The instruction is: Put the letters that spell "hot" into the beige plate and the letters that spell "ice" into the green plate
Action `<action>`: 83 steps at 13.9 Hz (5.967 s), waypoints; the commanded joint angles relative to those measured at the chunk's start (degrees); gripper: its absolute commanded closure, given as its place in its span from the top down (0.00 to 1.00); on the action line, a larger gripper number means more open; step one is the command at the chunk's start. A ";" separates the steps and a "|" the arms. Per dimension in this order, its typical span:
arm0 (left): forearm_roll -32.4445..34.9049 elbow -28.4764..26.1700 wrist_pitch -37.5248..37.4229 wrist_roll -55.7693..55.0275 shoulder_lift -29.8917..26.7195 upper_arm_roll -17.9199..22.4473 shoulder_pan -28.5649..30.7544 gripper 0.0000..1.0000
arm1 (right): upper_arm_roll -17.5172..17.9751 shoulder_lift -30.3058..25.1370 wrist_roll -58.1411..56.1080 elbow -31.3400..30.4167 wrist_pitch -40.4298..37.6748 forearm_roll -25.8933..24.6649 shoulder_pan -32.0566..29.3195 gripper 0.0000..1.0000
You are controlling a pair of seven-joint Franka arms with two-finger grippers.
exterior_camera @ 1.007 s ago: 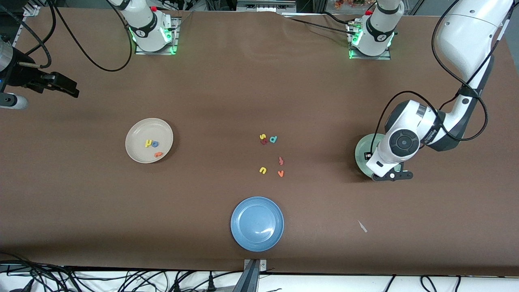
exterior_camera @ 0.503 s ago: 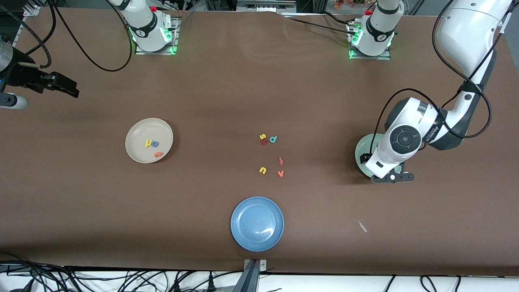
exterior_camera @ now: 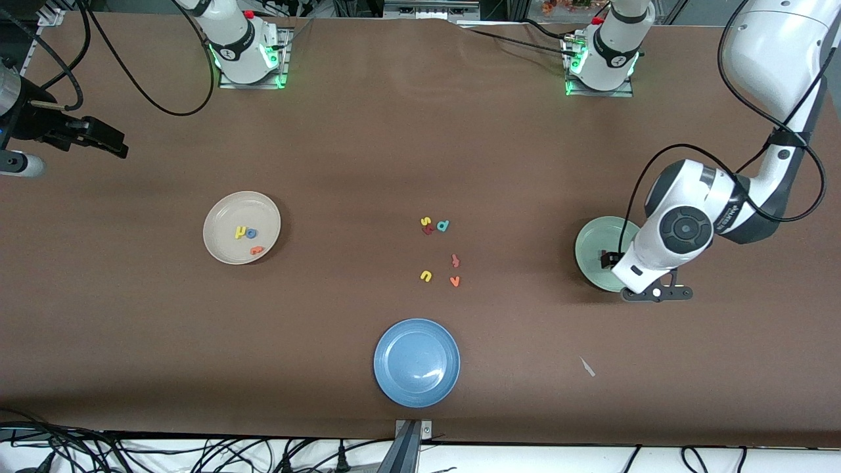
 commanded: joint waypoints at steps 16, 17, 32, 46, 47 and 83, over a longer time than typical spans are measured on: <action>5.17 -25.58 15.26 46.34 0.38 -28.47 45.38 1.00 | -0.26 0.29 -0.73 1.08 -0.78 0.98 -0.47 1.00; 6.48 -26.19 16.39 46.70 0.73 -28.21 45.64 1.00 | -0.26 0.29 -0.73 1.08 -0.78 0.98 -0.47 1.00; 14.84 -25.50 19.39 47.67 7.94 -23.20 47.58 0.50 | -0.26 0.29 -0.73 1.08 -0.78 0.98 -0.56 1.00; 14.93 -24.79 22.47 48.81 9.09 -20.29 45.29 0.00 | -0.26 0.29 -0.64 1.08 -0.78 0.98 -0.47 1.00; 14.93 -24.70 22.29 48.81 8.82 -20.30 45.29 0.00 | -0.26 0.29 -0.73 1.08 -0.78 0.98 -0.47 1.00; -1.67 11.66 -9.77 16.38 3.04 -21.64 13.96 1.00 | -0.34 0.29 -0.64 1.08 -0.78 0.98 -0.47 1.00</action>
